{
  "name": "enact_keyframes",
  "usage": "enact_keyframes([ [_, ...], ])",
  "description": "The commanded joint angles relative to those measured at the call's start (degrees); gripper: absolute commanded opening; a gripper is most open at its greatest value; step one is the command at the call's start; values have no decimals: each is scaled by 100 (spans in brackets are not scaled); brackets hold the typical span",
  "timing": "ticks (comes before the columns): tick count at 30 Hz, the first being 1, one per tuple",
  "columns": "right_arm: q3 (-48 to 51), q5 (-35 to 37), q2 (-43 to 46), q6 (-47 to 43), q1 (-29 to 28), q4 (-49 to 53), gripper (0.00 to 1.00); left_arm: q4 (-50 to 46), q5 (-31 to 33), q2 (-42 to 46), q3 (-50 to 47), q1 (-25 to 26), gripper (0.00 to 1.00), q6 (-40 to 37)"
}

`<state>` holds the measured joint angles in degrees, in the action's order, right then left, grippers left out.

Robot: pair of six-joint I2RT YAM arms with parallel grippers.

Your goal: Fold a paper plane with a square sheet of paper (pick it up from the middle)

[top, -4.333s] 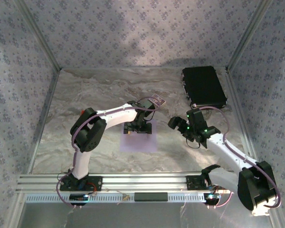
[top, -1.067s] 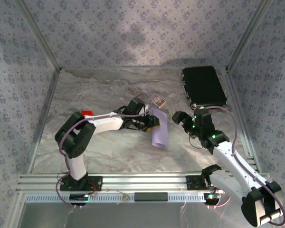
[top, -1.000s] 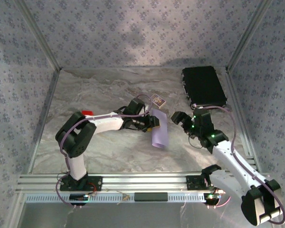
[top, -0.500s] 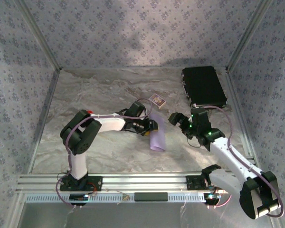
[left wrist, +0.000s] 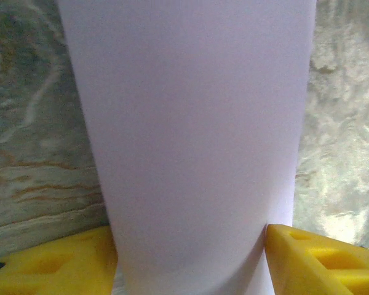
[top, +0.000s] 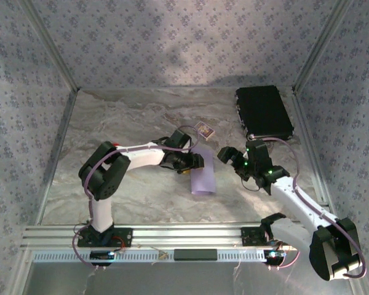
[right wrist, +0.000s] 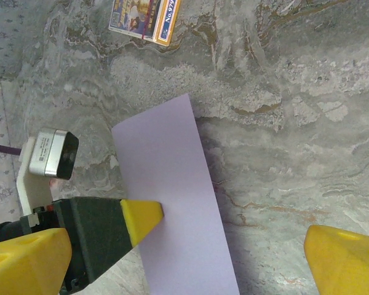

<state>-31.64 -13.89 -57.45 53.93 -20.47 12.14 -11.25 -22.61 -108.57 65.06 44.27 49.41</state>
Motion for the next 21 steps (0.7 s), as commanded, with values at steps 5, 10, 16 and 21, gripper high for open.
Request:
enact_keyframes([
  [5, -54, -298, -238, -268, 20, 51, 99, -797, 800, 236, 174, 42, 66, -378],
  [10, -35, -590, -478, -413, -31, -212, 99, -985, 893, 100, 216, 38, 65, -374],
  [16, -199, -672, -1040, -716, -255, -217, 96, -1046, 987, 12, 236, 40, 61, -323],
  [21, -94, -679, -1451, -567, -366, -584, 90, -1036, 1114, 59, 143, 46, 58, -289],
])
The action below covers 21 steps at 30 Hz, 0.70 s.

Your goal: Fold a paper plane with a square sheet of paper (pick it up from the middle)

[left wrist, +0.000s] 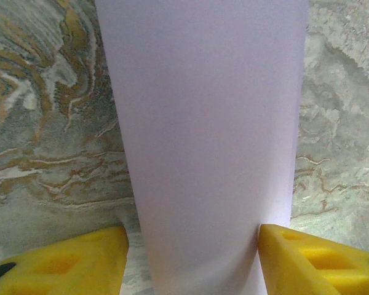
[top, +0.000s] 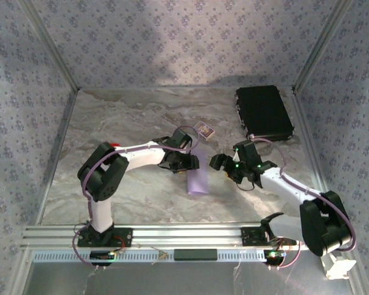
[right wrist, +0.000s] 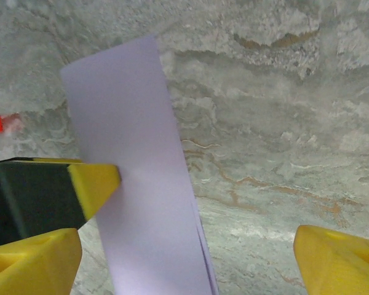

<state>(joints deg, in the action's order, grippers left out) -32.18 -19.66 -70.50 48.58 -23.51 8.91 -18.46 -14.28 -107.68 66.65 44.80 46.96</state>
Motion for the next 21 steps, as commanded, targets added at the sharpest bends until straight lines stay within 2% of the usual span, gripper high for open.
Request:
enact_keyframes([
  [1, -34, -118, -188, -7, -74, -316, 90, -335, 289, -38, -2, -7, 57, -59],
  [8, -73, -559, -489, -191, -163, -732, 80, -317, 192, -207, 23, -15, 57, -146],
  [10, -141, -632, -647, -238, -200, -745, 70, -307, 148, -251, 53, -2, 57, -194],
  [14, -203, -864, -1071, -201, -254, -990, 35, -349, 144, -297, 78, 0, 58, -269],
  [17, -266, -1118, -1374, -151, -340, -1281, 25, -368, 173, -306, 82, 7, 59, -329],
  [21, -412, -1146, -1658, -148, -481, -1348, 21, -396, 241, -313, 76, 11, 59, -354],
])
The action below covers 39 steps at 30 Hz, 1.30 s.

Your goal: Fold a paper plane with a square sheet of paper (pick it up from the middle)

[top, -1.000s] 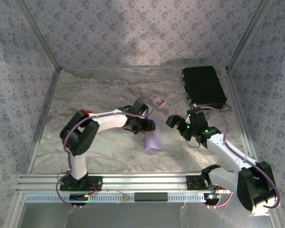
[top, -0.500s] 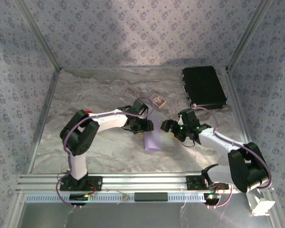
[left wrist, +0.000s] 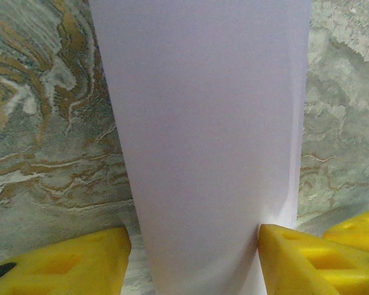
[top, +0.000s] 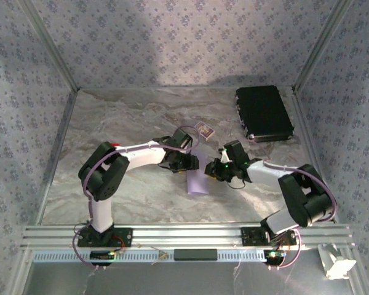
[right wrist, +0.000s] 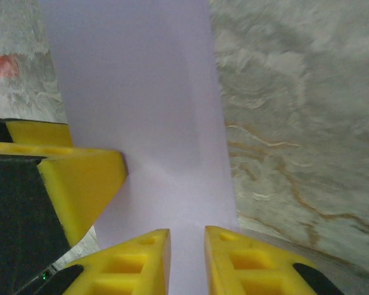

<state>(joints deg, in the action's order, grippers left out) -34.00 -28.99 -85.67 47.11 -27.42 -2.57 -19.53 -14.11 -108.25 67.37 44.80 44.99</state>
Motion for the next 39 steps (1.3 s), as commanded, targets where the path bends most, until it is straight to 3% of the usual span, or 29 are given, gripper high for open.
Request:
enact_keyframes([
  [1, -247, -225, -200, -5, -102, -216, 20, -286, 210, -266, 4, 8, 59, -148],
  [9, -139, -129, -747, 62, -132, -163, 12, -84, 231, -174, -63, 38, 61, -87],
  [12, -102, -178, -925, 254, -169, -268, 4, 130, 172, 16, -165, 55, 61, -113],
  [18, 107, 173, -1005, 1083, -387, -709, 3, 877, -22, 621, -700, -101, 62, 158],
  [23, 112, 171, -1011, 1258, -449, -717, 3, 1475, -371, 1020, -1215, -339, 63, 308],
  [29, 35, 217, -1021, 1177, -422, -596, 3, 1573, -825, 769, -1159, -414, 58, 45],
  [39, 1, 232, -968, 1116, -440, -561, 4, 1505, -822, 524, -1149, -445, 48, 26],
])
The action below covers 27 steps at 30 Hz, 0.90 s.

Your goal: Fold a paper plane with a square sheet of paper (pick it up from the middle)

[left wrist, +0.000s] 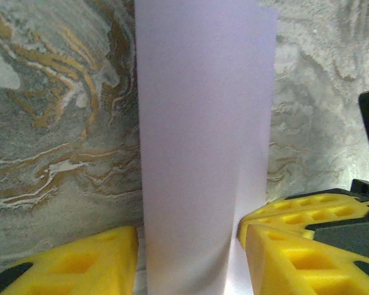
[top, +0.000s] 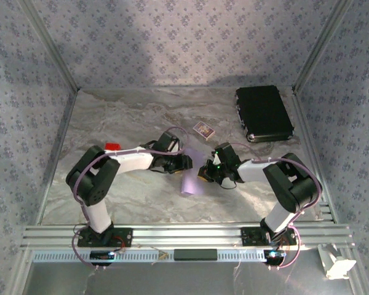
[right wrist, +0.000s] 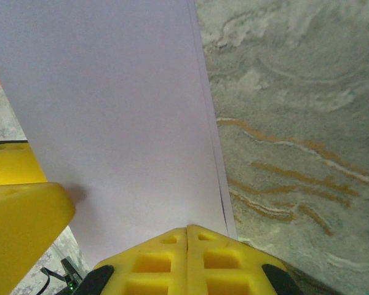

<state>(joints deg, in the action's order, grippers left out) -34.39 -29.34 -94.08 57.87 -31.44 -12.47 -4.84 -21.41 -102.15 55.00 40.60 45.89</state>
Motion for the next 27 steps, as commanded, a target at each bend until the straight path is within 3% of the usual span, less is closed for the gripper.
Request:
enact_keyframes([
  [1, 42, 266, -119, 35, -44, 415, 4, 38, -70, -94, 76, -19, 47, -45],
  [8, -35, 140, 171, -58, -46, 112, 11, -105, 82, -180, 108, -19, 40, -21],
  [15, -340, 618, 942, -521, 227, 1122, 15, -383, 272, -235, 219, -7, 38, -87],
  [20, -409, 616, 1379, -1136, 816, 1963, 15, -474, 339, -244, 265, 34, 38, -84],
  [27, -176, 396, 1917, -1351, 1375, 2028, 17, -498, 422, -212, 273, 61, 38, 8],
])
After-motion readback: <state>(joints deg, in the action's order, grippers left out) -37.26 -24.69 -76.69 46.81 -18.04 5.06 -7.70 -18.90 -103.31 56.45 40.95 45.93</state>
